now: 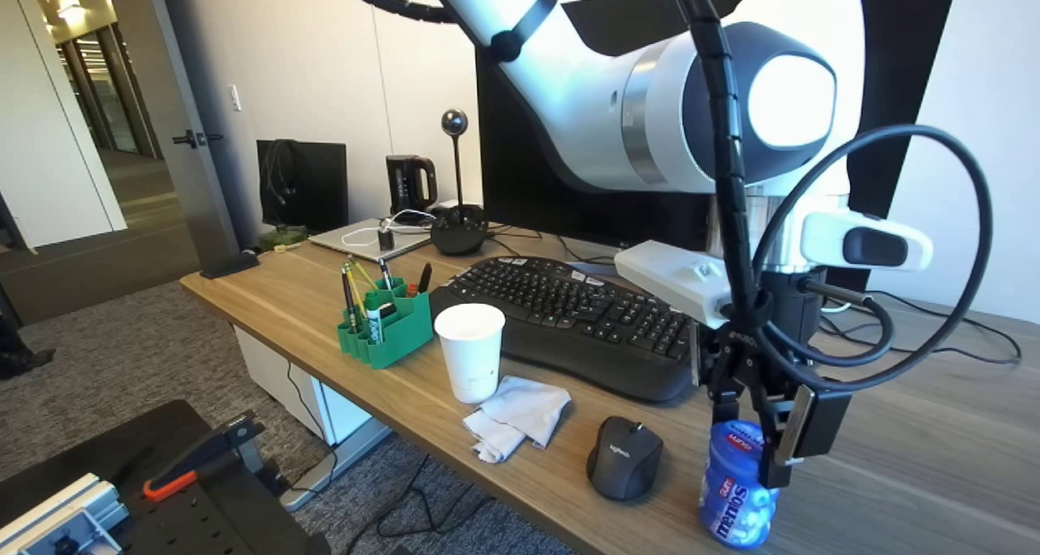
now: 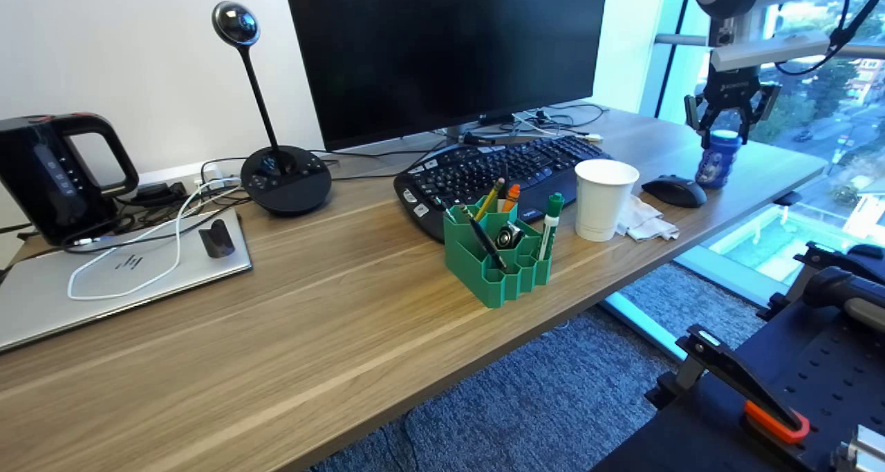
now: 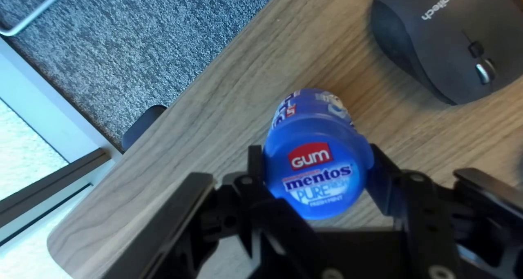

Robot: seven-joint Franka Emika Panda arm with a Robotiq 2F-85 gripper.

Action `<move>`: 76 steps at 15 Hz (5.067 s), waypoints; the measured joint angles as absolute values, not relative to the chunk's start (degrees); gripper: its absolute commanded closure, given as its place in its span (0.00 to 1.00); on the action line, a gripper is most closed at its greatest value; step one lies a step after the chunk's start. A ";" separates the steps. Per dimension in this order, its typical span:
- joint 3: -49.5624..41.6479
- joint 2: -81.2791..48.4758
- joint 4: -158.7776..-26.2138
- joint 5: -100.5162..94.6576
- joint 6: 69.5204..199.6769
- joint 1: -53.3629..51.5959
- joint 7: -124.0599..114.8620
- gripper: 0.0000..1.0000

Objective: Move the blue bottle to the left

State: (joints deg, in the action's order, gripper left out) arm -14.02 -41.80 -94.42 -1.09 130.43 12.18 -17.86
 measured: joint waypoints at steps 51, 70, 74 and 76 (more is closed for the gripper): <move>-5.40 -19.17 -122.48 -6.19 142.21 1.87 -8.92 0.64; -5.09 -17.84 -128.35 -6.11 147.89 -0.56 -9.36 0.64; -4.50 -17.06 -129.82 -6.09 147.89 -0.57 -9.36 0.64; -4.14 -16.60 -130.53 -6.09 147.89 -0.58 -9.36 0.64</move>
State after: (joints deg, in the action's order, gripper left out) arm -4.14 -16.60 -130.53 -6.09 147.89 -0.58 -9.36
